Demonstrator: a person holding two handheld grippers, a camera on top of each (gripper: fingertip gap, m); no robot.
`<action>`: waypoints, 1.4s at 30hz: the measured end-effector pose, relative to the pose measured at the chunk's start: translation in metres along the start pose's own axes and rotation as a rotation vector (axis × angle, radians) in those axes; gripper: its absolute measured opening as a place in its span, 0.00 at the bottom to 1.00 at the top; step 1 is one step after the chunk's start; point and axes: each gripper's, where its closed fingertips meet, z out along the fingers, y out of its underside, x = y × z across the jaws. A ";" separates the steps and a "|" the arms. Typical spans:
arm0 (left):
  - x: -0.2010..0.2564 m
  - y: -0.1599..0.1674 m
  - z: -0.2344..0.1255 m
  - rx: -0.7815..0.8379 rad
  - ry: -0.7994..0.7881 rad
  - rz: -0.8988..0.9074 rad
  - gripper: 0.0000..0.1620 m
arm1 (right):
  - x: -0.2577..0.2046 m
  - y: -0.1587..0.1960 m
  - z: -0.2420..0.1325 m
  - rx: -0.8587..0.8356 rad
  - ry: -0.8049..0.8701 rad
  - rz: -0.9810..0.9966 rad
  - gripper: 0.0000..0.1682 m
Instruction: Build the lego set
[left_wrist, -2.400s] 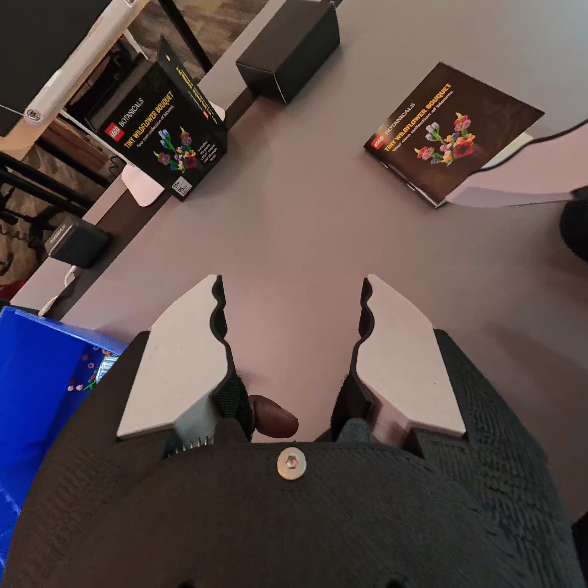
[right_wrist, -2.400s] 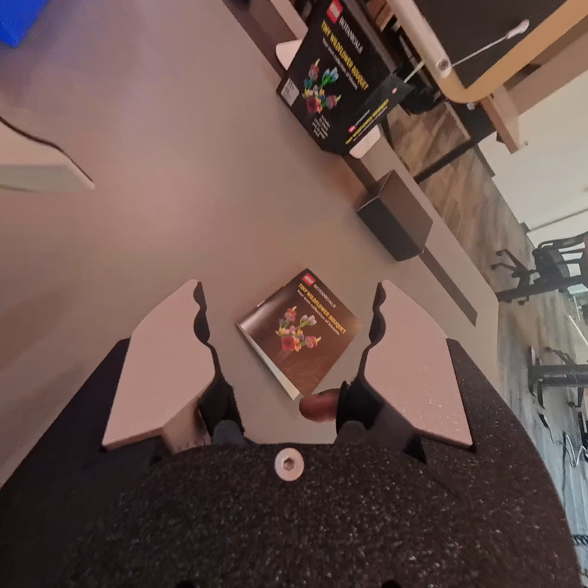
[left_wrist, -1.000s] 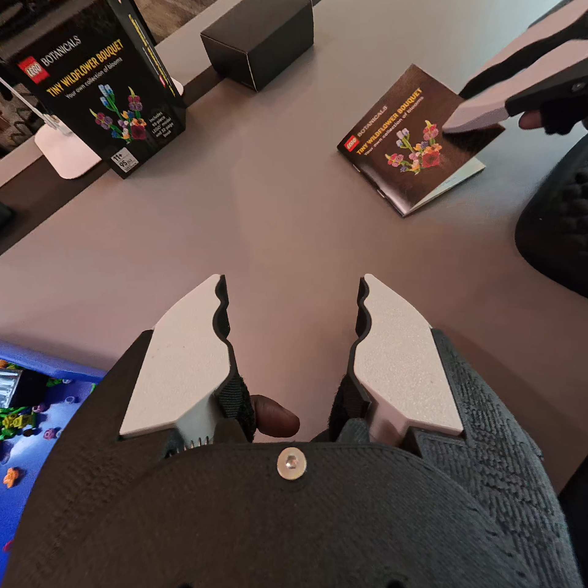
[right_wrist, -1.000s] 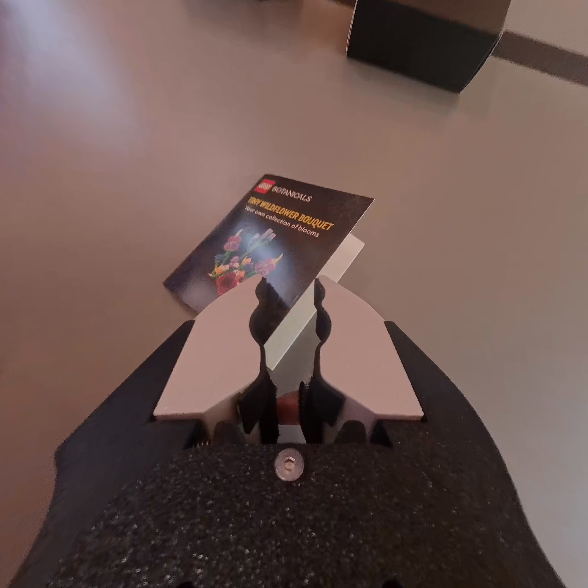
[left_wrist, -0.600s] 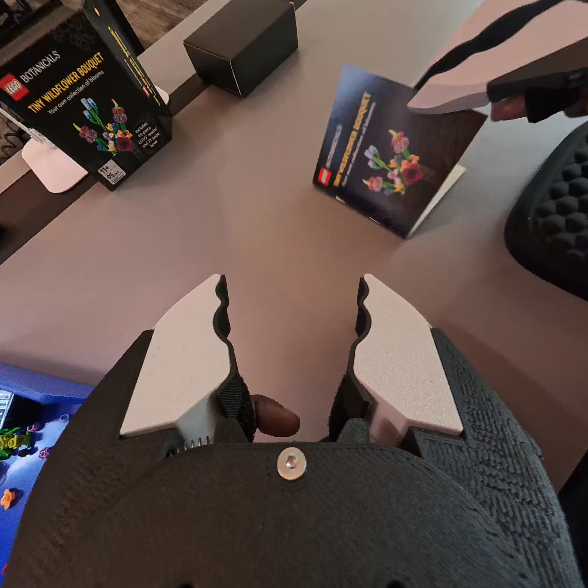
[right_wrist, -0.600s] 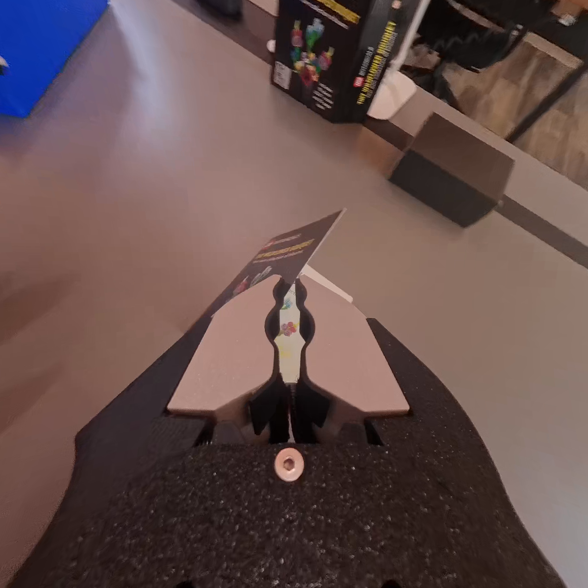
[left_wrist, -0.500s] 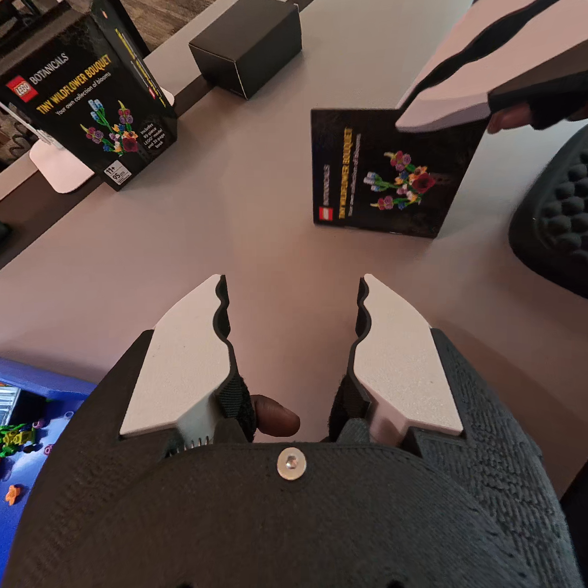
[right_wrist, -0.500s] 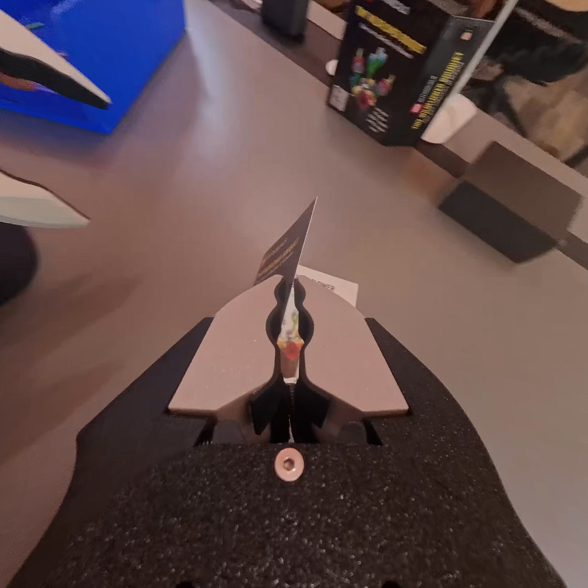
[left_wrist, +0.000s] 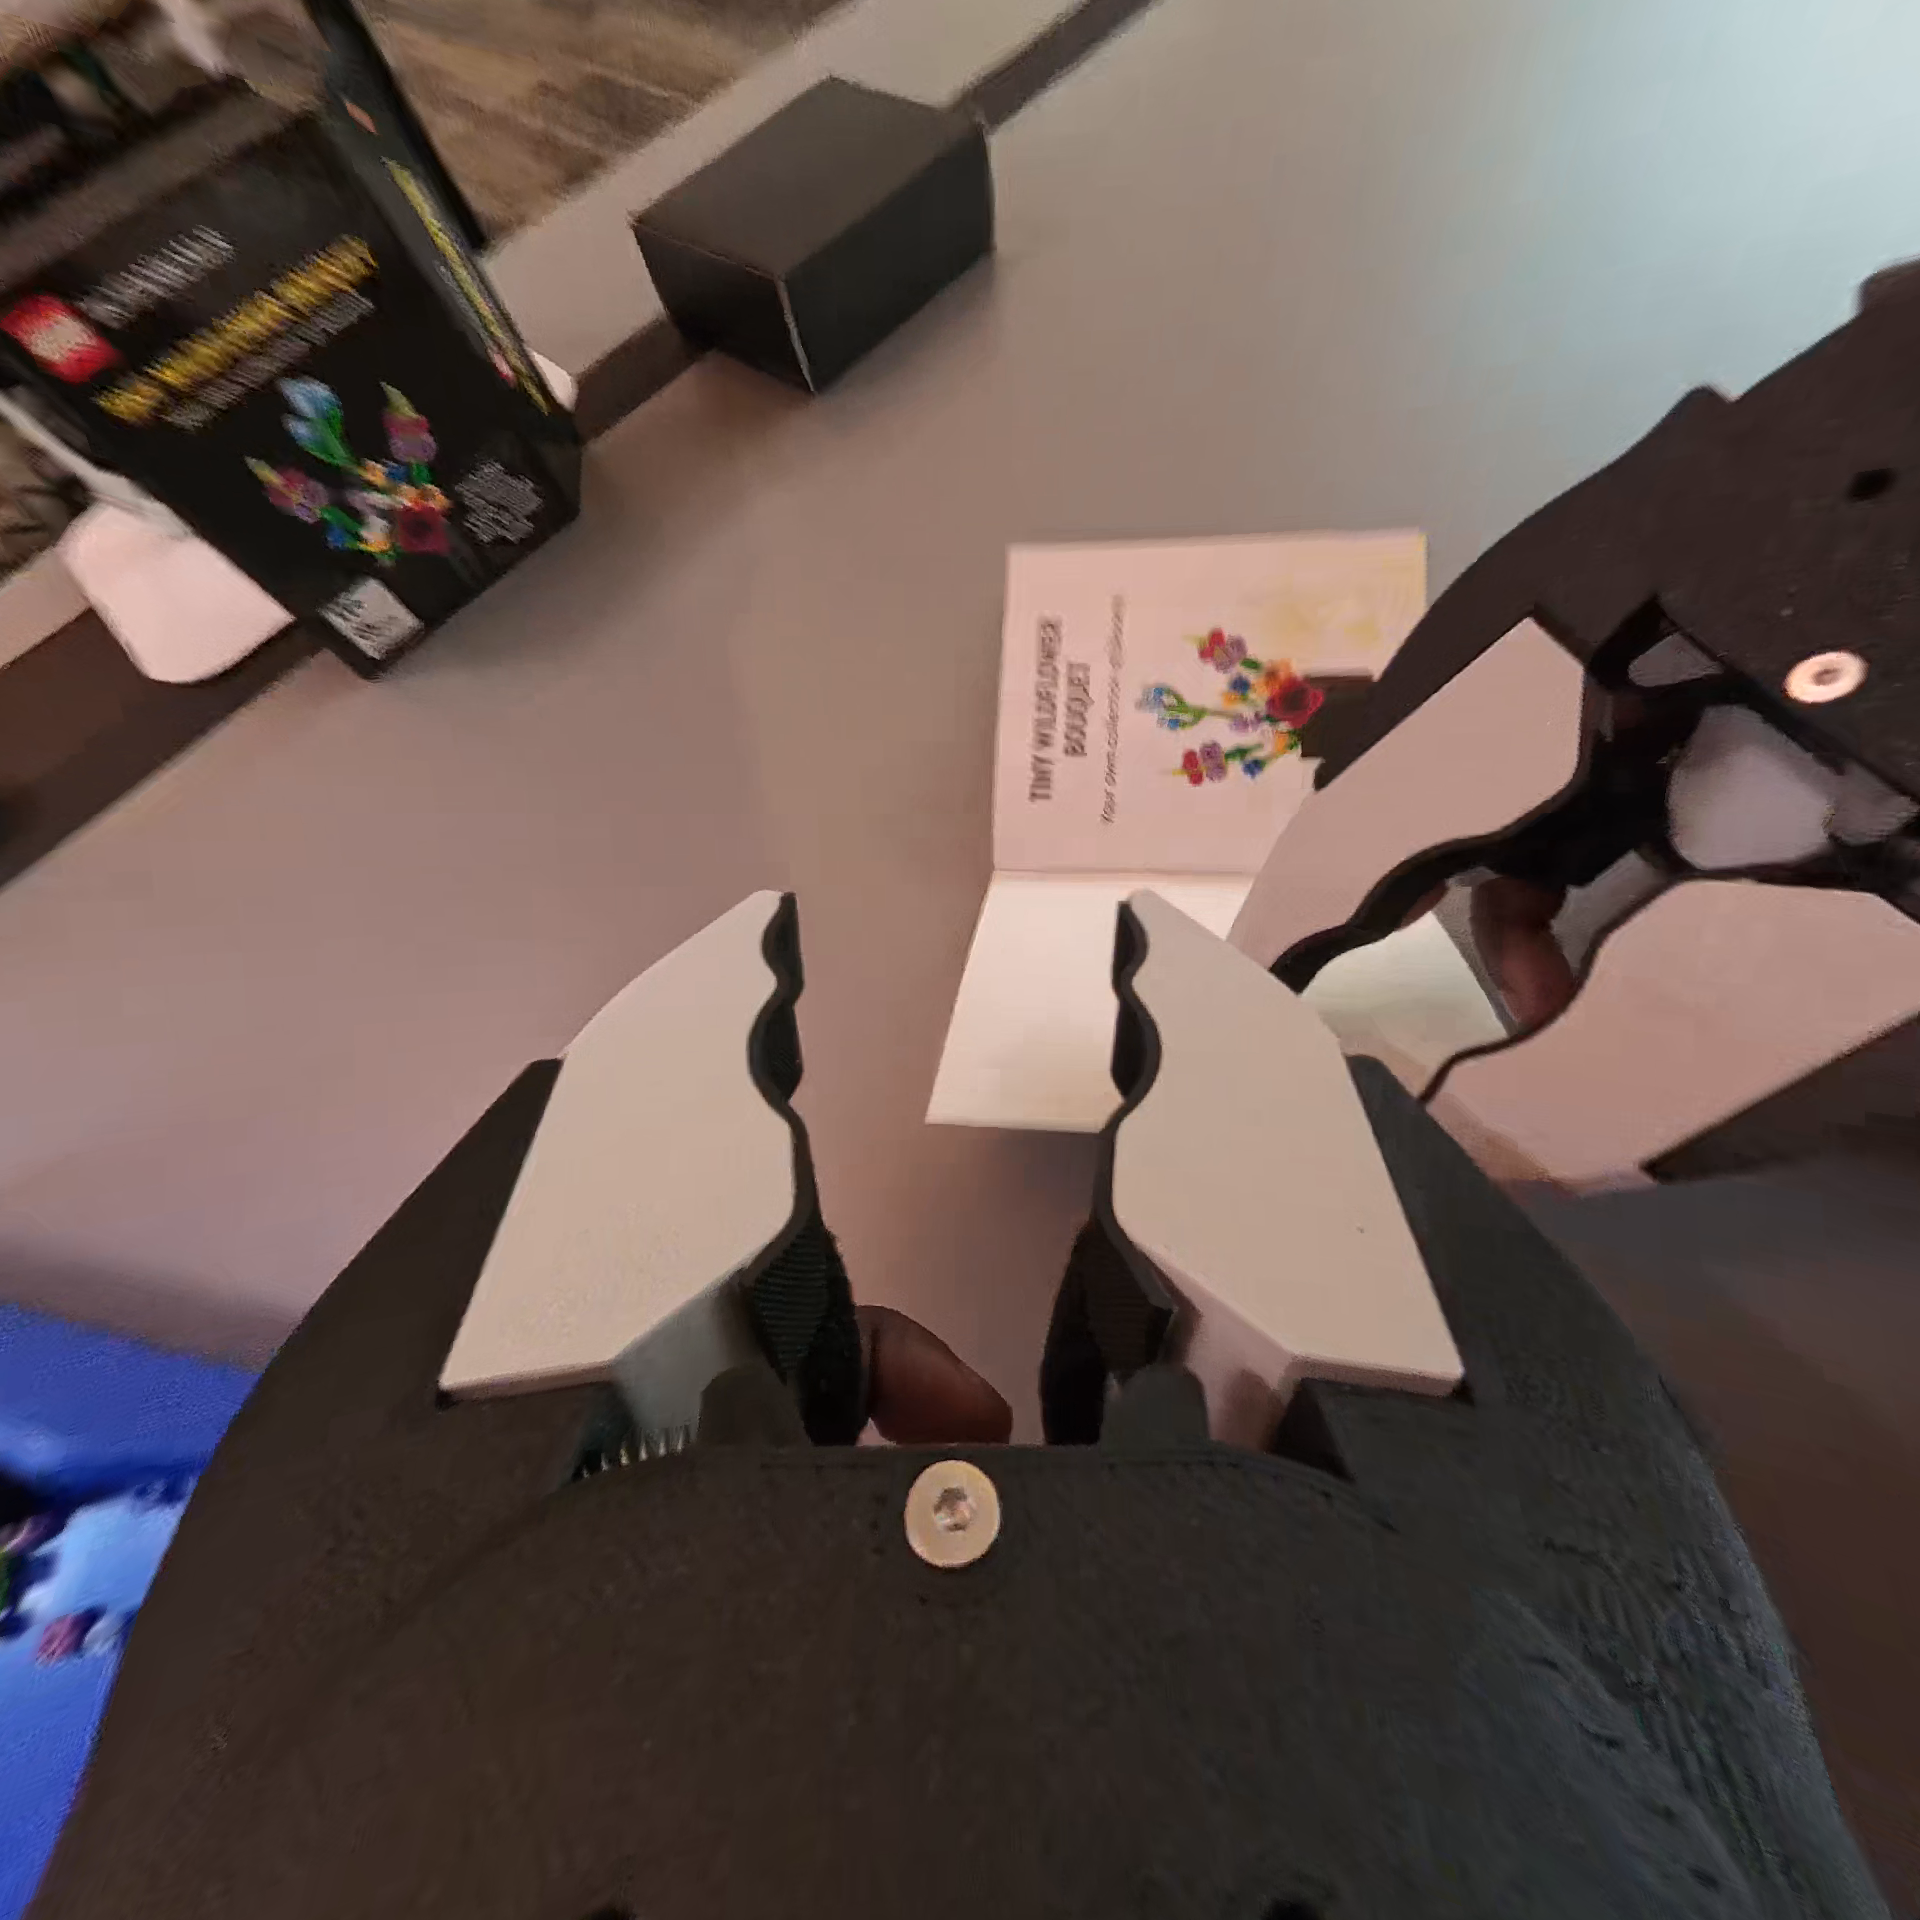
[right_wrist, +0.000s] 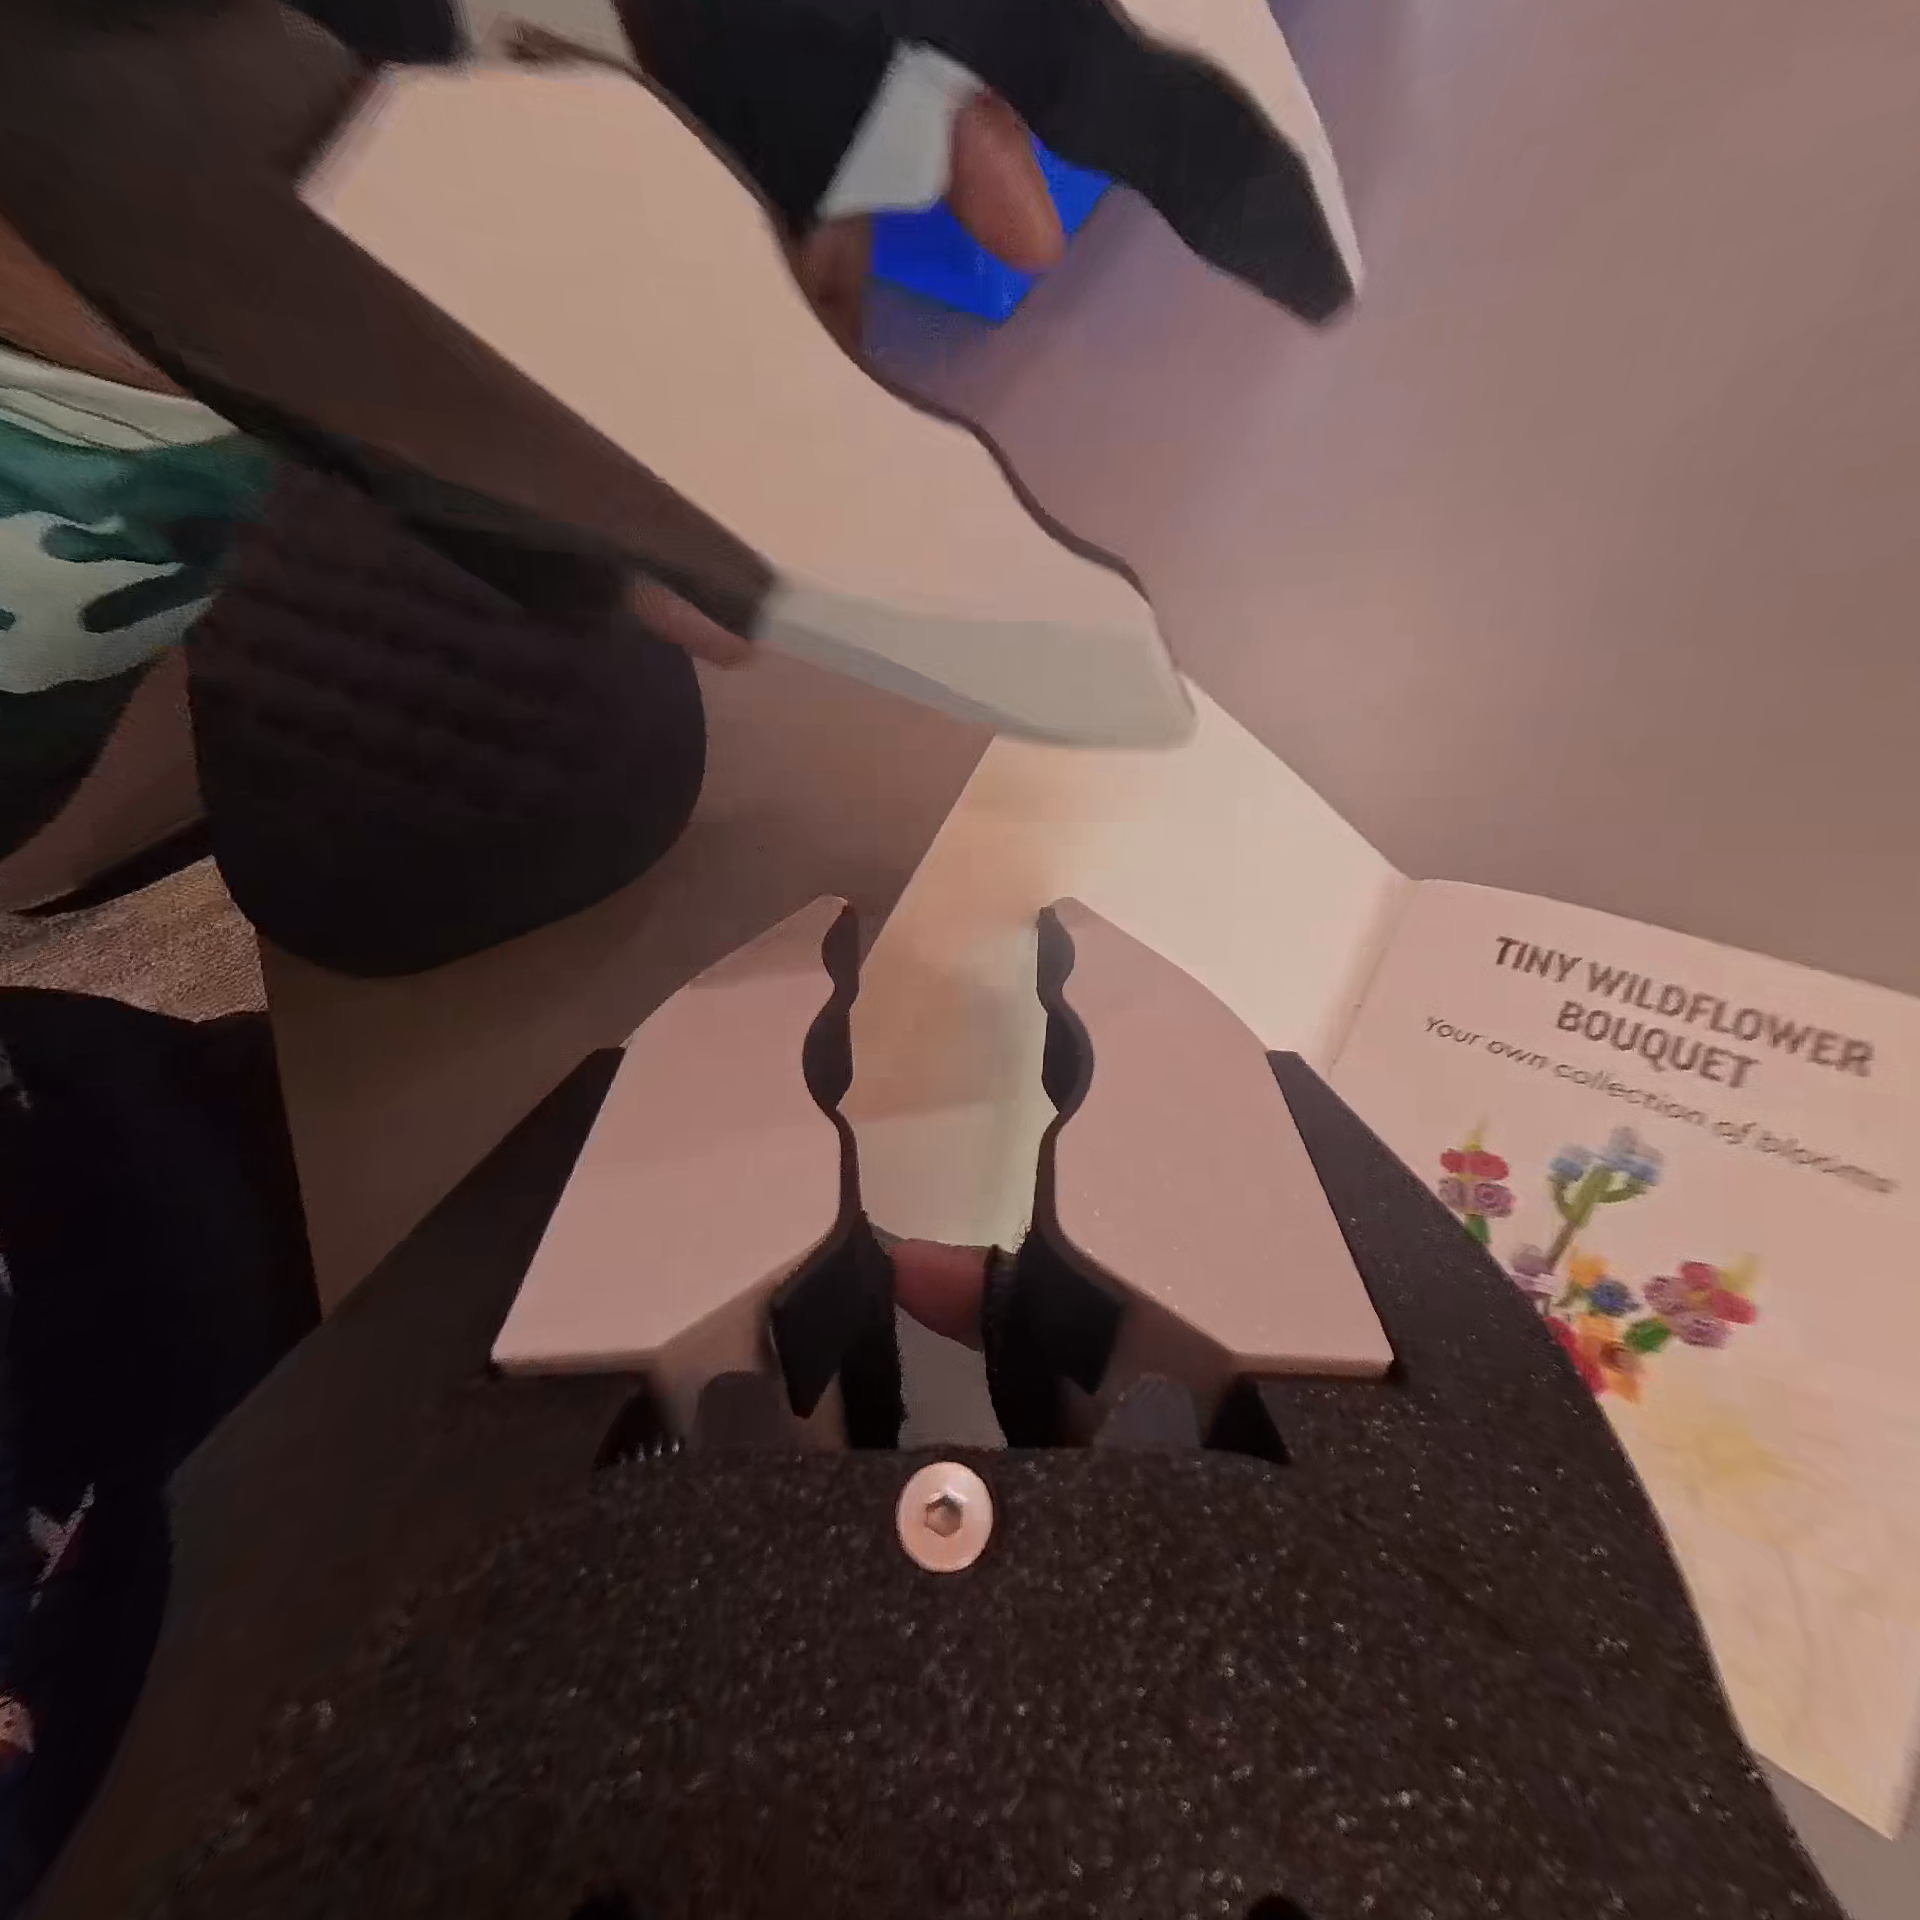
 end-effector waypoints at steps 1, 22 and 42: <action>0.005 0.006 0.011 -0.035 0.023 0.017 0.32 | -0.001 0.004 0.003 -0.016 -0.010 -0.001 0.21; 0.016 0.077 0.040 -0.280 0.094 0.131 0.24 | 0.052 -0.001 -0.086 0.319 0.002 0.230 0.30; 0.023 0.079 0.040 -0.198 0.203 0.185 0.14 | 0.035 -0.019 -0.037 0.036 -0.098 0.166 0.52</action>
